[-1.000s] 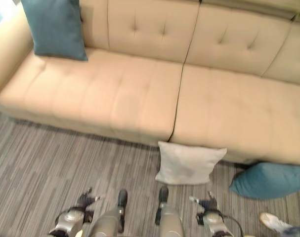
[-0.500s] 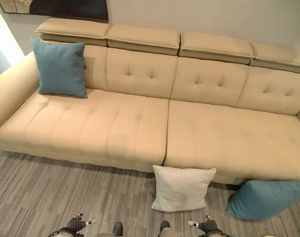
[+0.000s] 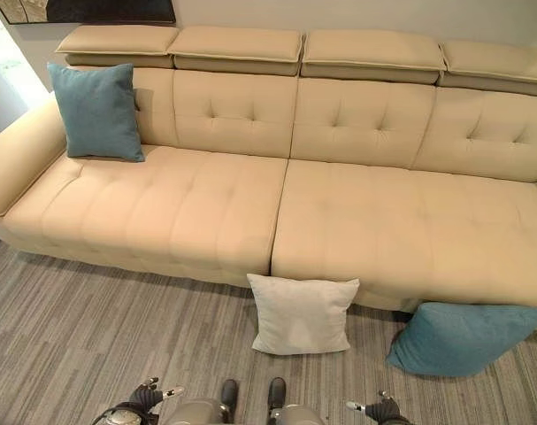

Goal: Pick up all the scattered cushions and arrange them neatly on the sofa.

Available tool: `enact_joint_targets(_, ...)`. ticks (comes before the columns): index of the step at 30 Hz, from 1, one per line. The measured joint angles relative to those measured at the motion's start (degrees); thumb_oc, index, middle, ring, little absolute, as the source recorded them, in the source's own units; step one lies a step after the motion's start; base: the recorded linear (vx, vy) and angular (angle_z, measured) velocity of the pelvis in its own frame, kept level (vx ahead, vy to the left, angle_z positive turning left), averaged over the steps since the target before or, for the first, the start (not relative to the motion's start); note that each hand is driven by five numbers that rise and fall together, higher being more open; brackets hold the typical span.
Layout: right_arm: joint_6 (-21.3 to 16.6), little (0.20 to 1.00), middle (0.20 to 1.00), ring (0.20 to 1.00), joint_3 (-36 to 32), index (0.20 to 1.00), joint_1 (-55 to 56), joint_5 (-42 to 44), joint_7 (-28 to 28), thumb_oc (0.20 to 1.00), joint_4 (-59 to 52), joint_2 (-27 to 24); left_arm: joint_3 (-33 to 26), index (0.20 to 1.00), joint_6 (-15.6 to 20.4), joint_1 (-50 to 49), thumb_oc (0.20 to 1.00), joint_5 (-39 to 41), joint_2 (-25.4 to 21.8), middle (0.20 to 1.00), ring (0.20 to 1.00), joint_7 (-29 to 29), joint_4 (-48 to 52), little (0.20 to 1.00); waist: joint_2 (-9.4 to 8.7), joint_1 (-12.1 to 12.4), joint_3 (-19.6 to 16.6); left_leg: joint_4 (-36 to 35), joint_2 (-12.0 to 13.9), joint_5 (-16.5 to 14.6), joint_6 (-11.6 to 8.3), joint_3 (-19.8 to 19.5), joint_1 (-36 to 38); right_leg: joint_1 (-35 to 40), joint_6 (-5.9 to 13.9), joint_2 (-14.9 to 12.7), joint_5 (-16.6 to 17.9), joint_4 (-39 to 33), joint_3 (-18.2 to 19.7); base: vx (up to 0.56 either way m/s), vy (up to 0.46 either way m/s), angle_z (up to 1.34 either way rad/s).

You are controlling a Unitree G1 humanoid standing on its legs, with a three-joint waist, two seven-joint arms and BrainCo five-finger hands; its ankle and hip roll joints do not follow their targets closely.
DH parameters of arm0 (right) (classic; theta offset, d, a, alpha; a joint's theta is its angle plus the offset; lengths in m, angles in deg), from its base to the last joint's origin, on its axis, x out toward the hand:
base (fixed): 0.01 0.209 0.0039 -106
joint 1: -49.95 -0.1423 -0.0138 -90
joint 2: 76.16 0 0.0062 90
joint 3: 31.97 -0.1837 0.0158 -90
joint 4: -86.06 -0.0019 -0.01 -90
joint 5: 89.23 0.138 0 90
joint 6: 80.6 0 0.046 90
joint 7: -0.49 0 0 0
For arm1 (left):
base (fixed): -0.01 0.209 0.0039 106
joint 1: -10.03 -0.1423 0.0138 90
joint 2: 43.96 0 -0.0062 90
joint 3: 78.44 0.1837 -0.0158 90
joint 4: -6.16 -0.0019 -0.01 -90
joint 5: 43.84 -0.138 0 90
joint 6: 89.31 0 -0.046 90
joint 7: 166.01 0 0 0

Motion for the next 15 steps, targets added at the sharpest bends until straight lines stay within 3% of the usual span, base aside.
enact_joint_targets(2, -0.01, 1.0, 1.0, 1.0, 0.16, 1.0, -0.04, -0.04, 0.02, 1.0, -0.03, 0.19, -0.37, 1.0, 0.03, -0.53, 1.0, 0.06, -0.02, 1.0, 1.0, -0.04, 0.05, 1.0, -0.3, 1.07, -0.29, -1.72, 0.21, -0.6, 0.72, -3.39, 1.71, -0.77, 0.39, 1.24, 0.67, 1.13, 1.93, 0.12, 0.035, -0.36)
enact_joint_targets(5, -0.06, 1.0, 1.0, 1.0, 0.16, 1.0, -1.56, -0.16, 0.0, 1.0, -0.22, 0.66, -0.39, 1.0, -0.09, -1.59, 1.0, 0.06, -0.97, 1.0, 1.0, 0.01, -0.2, 1.0, -1.64, 1.9, -0.98, -2.35, 0.09, -1.29, 3.51, -2.55, 2.3, -1.48, 0.56, 1.34, 0.77, 1.64, 3.27, 0.15, 0.091, -0.36)
enact_joint_targets(6, -0.01, 1.0, 1.0, 1.0, 0.66, 1.0, -1.87, -0.41, 0.0, 1.0, -0.17, 1.17, -0.41, 1.0, -0.08, -2.41, 1.0, 0.1, -1.2, 1.0, 1.0, 0.0, -0.16, 1.0, -2.08, 2.53, -1.24, -3.34, -0.34, -1.15, 5.11, -1.96, 3.41, -2.13, 1.78, 1.31, 1.09, 2.44, 4.82, 0.12, 0.083, -0.68)
enact_joint_targets(7, 0.0, 1.0, 1.0, 1.0, 1.51, 1.0, -2.39, -0.79, 0.12, 1.0, -0.15, 1.41, -0.41, 1.0, -0.1, -3.26, 1.0, 0.12, -1.3, 1.0, 1.0, 0.02, -0.19, 1.0, -2.01, 3.88, -1.47, -4.65, 0.41, -0.75, 6.64, -0.7, 4.35, -3.27, 4.68, 1.39, -0.69, 4.35, 5.46, 0.06, 0.022, -1.05)
enact_joint_targets(8, 0.01, 1.0, 1.0, 1.0, 2.38, 1.0, -3.5, -1.25, 0.42, 1.0, -0.18, 1.75, -0.69, 1.0, -0.15, -3.65, 1.0, 0.21, -1.28, 1.0, 1.0, 0.03, -0.12, 1.0, -0.84, 4.97, -0.93, -4.98, 1.99, -0.47, 8.69, 2.34, 5.04, -5.78, 7.19, 0.11, -2.83, 12.14, 2.46, 0.09, -0.006, -0.95)
enact_joint_targets(9, -0.11, 1.0, 1.0, 1.0, 3.67, 1.0, -4.58, -1.25, 0.69, 1.0, -0.85, 1.78, -1.58, 1.0, -0.34, -4.08, 1.0, 0.25, -1.41, 1.0, 1.0, 0.03, -0.11, 1.0, -0.13, 4.65, -0.36, -4.11, 2.0, -1.3, 9.36, 2.65, 5.63, -7.75, 8.62, -3.85, -5.12, 20.74, 1.85, 0.06, -0.012, -0.61)
enact_joint_targets(10, -0.01, 1.0, 1.0, 1.0, 3.78, 1.0, -4.37, -1.25, 0.9, 1.0, -1.52, 1.94, -1.49, 1.0, -0.32, -3.34, 1.0, 0.24, -1.99, 1.0, 1.0, 0.03, -0.01, 1.0, -0.45, 4.63, -0.36, -3.74, 1.64, -1.99, 9.93, 2.73, 5.76, -8.53, 10.25, -6.65, -6.02, 23.79, 3.06, 0.09, -0.032, -0.15)
enact_joint_targets(11, -0.06, 1.0, 1.0, 1.0, 3.78, 1.0, -4.47, -1.26, 0.96, 1.0, -1.82, 2.17, -1.57, 1.0, -0.32, -3.35, 1.0, 0.23, -2.46, 1.0, 1.0, 0.06, -0.01, 1.0, -0.67, 4.78, -0.42, -3.99, 1.34, -1.77, 9.63, 3.02, 5.72, -8.98, 10.46, -8.58, -6.06, 25.08, 2.9, 0.07, -0.047, -0.07)
enact_joint_targets(13, -0.1, 1.0, 1.0, 1.0, 3.74, 1.0, -4.51, -1.25, 1.0, 1.0, -2.11, 2.57, -2.01, 1.0, -0.25, -2.55, 1.0, 0.2, -3.54, 1.0, 1.0, 0.11, -0.04, 1.0, -1.55, 4.8, -0.53, -4.39, 1.42, -1.61, 9.25, 3.1, 5.76, -7.91, 10.91, -11.26, -5.73, 21.67, 2.9, 0.11, -0.067, -0.06)
enact_joint_targets(15, -0.1, 1.0, 1.0, 1.0, 3.46, 1.0, -4.59, -1.24, 0.96, 1.0, -2.13, 2.59, -2.01, 1.0, -0.21, -2.17, 1.0, 0.27, -3.89, 1.0, 1.0, 0.14, -0.07, 1.0, -1.9, 4.65, -0.61, -5.6, 1.45, -1.37, 9.04, 2.86, 6.37, -5.94, 12.01, -12.54, -4.39, 13.41, 2.85, 0.12, -0.073, -0.11)
